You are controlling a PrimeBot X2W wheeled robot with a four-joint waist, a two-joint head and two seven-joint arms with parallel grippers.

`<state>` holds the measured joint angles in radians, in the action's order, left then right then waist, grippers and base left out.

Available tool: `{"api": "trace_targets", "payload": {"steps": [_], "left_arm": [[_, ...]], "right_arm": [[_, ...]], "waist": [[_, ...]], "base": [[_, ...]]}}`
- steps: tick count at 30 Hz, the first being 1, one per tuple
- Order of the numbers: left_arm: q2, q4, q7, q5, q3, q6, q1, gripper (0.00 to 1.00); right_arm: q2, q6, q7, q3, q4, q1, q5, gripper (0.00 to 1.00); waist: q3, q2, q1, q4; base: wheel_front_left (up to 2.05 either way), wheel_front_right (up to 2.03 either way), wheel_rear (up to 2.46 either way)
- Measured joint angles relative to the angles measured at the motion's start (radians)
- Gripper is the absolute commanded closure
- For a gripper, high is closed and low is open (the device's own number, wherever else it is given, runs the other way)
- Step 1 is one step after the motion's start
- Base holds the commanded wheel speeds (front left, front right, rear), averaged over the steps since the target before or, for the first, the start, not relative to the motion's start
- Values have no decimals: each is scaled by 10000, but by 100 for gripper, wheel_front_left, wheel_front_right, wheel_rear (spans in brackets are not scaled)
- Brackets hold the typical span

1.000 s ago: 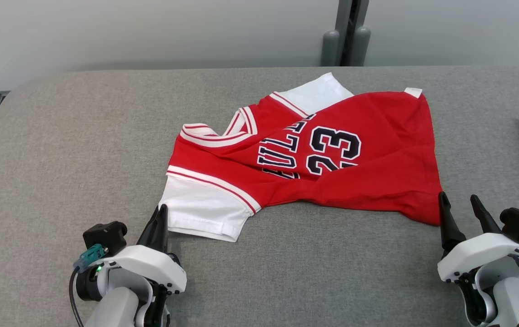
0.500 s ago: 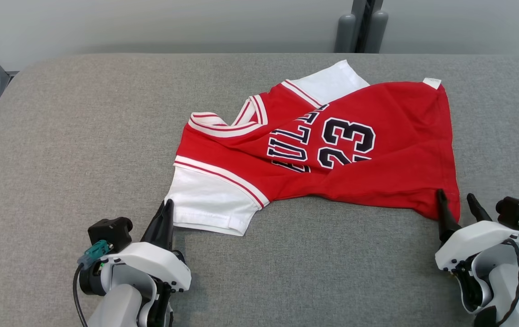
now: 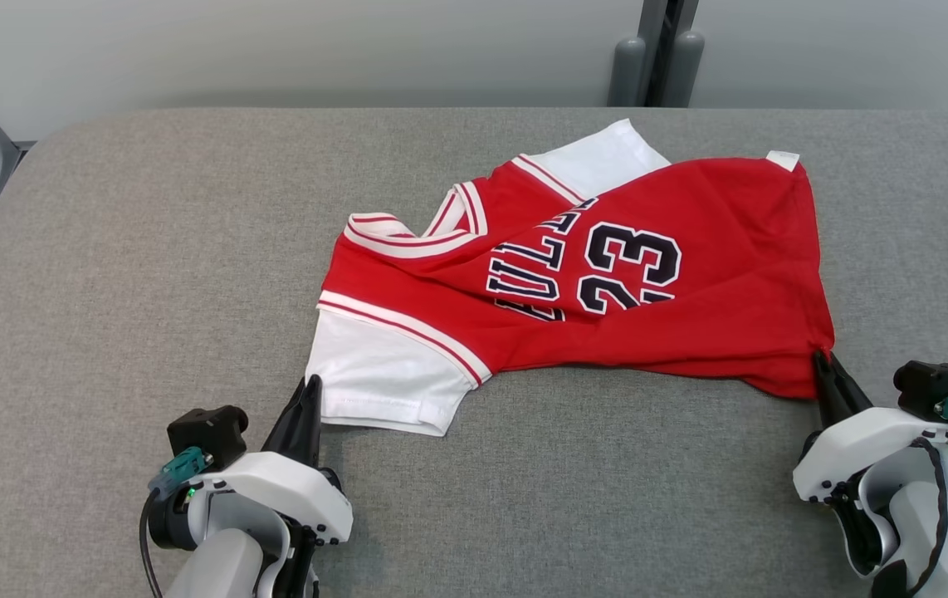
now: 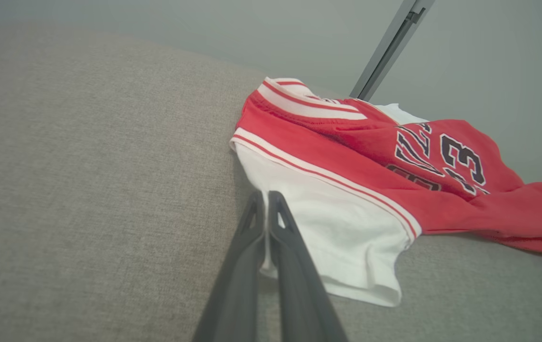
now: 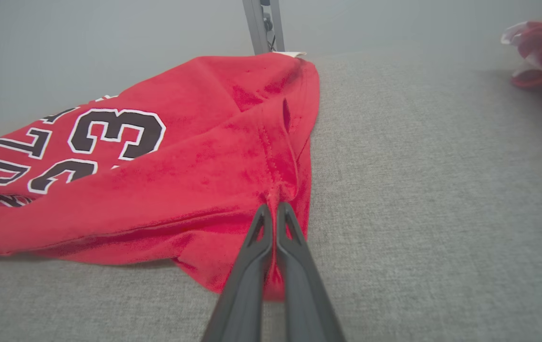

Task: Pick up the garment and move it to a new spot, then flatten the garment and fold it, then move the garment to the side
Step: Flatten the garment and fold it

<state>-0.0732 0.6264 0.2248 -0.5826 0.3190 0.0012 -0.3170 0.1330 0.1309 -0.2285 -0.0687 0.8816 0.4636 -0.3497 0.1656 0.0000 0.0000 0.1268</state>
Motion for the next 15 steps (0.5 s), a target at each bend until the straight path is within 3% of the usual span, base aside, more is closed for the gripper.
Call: {"api": "trace_targets", "payload": {"steps": [7,13,15], "left_arm": [[-36,-50,4,-86,-6,15,108,100],[-109,-454,29,-336,-134,-33,231,100],[-107,-803,-77,-535,-184,-226,241,100]], "right_arm": [[291,0,-268,-316,-430,-117,571,100],[539,0,-324,-230,-2013,-563,1143,100],[617,0,-334,-79,-2740,-709,1306,100]], "waist": [[-304,0,0,-95],[-569,0,1,-268],[-668,0,0,-342]], "base": [[0,0,0],[0,0,0],[0,0,0]]}}
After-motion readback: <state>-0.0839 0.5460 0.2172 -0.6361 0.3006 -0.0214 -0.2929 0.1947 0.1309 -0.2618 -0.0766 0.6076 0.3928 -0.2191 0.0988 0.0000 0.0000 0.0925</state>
